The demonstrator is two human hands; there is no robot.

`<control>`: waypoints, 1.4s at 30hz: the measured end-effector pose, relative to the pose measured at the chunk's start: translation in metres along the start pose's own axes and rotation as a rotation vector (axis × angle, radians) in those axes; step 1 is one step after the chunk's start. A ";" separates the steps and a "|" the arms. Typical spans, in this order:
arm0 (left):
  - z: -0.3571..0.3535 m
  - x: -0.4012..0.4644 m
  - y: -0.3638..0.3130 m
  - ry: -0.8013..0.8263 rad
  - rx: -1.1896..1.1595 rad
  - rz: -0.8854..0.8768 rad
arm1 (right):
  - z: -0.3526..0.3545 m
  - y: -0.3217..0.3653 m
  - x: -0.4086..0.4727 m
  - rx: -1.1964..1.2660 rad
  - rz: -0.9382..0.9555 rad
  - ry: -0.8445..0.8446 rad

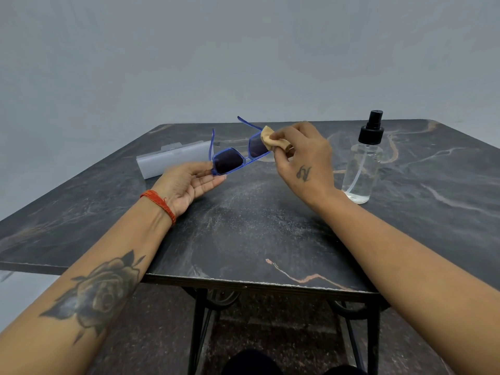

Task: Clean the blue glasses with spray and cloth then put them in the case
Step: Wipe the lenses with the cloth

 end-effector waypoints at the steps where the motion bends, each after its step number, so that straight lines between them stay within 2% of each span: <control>1: 0.000 0.000 0.000 0.000 0.002 0.001 | 0.000 0.001 0.000 0.011 0.018 -0.011; 8: -0.001 -0.001 0.001 0.007 0.013 0.011 | -0.005 0.017 -0.004 0.076 0.175 0.043; 15: -0.002 -0.003 0.002 0.008 0.004 0.023 | -0.017 0.021 -0.009 0.007 0.261 0.162; 20: -0.001 -0.002 0.002 0.009 0.028 0.020 | -0.015 0.013 -0.008 -0.017 0.174 0.151; 25: 0.000 0.000 0.002 0.004 0.044 0.013 | -0.007 -0.004 -0.002 -0.036 0.010 0.084; 30: -0.001 -0.002 0.000 -0.008 0.045 -0.005 | 0.000 -0.005 -0.001 -0.004 -0.053 0.002; 42: -0.002 -0.002 0.003 0.025 -0.003 0.026 | -0.013 0.017 -0.009 0.062 0.223 0.083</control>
Point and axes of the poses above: each hand's wrist, its own x-axis towards the middle knuckle, its own z-axis out of the back of the hand, y = z × x, the point moved 8 cm from there along x, towards the middle knuckle
